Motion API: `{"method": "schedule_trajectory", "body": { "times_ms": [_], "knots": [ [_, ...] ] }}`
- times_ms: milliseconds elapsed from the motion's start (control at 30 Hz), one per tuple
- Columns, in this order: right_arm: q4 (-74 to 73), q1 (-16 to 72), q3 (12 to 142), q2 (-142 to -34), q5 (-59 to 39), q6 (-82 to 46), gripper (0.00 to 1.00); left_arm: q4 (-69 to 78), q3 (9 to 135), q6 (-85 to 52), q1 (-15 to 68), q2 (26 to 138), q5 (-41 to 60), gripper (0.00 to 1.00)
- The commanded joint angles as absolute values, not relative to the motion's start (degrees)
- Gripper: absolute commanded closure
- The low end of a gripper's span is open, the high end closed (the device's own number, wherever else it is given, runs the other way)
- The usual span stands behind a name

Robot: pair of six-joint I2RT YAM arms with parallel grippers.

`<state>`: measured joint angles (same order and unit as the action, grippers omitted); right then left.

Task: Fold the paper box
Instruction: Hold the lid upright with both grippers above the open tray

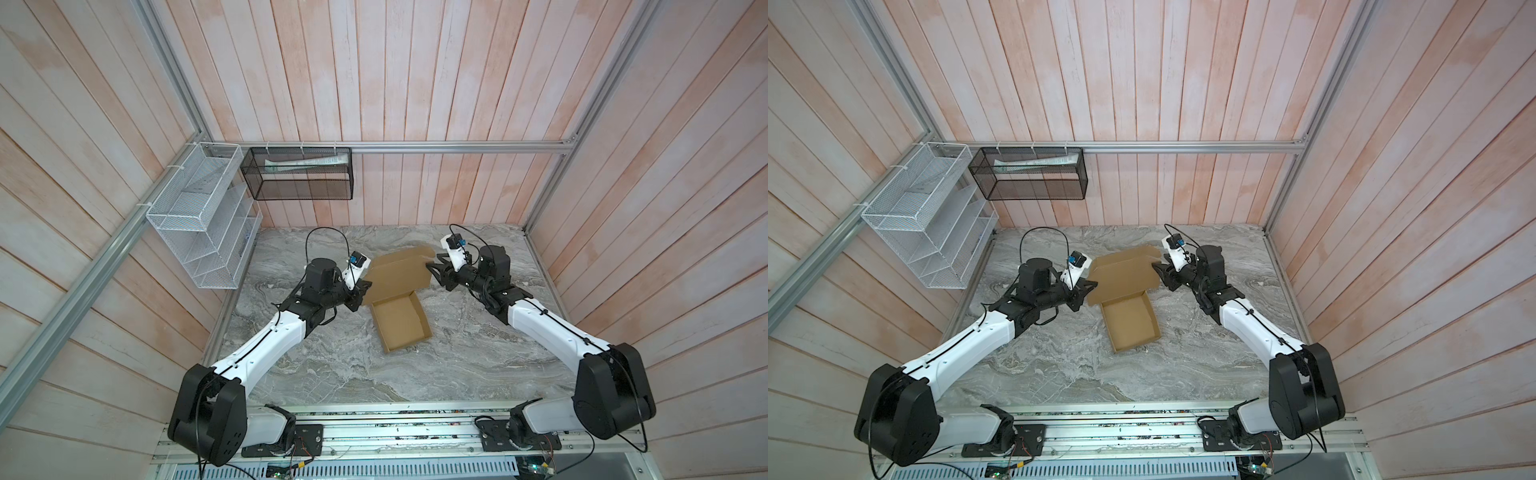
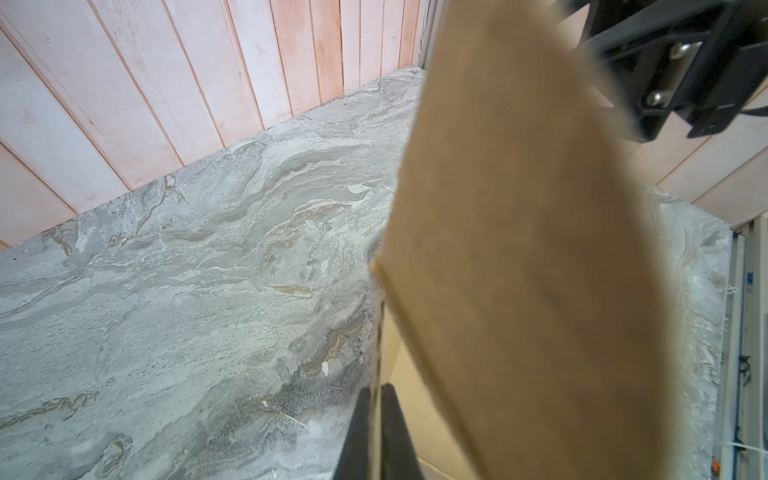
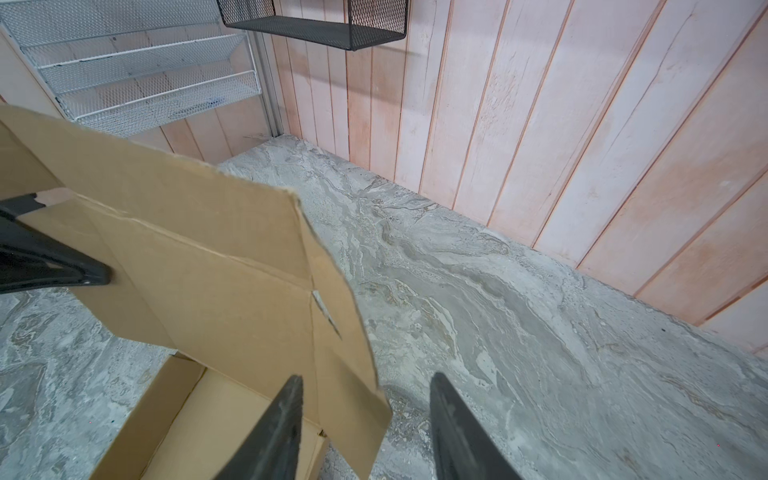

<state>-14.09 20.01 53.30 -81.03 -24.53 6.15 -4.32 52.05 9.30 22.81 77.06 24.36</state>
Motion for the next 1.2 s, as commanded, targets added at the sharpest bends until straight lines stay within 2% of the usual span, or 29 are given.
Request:
{"method": "schedule_trajectory", "body": {
  "times_ms": [0,467,633,833,1167],
  "knots": [
    [-13.6,18.9,55.3,-81.6,-26.5,7.0,0.50,-3.8,53.9,11.2,22.3,77.6,26.6,1.00],
    [-14.3,18.9,55.9,-84.9,-30.7,3.6,0.52,1.4,51.6,10.0,21.8,77.3,25.0,1.00],
    [-14.6,19.4,55.9,-84.8,-30.7,2.5,0.57,2.1,51.2,9.6,21.8,77.7,23.5,1.00],
    [-13.9,21.0,55.6,-84.3,-28.8,2.0,0.64,3.1,50.7,8.9,21.8,77.8,22.0,1.00],
    [-12.2,23.3,57.3,-83.7,-25.2,2.0,0.67,2.6,50.7,9.1,21.8,78.1,21.3,1.00]
  ]
}}
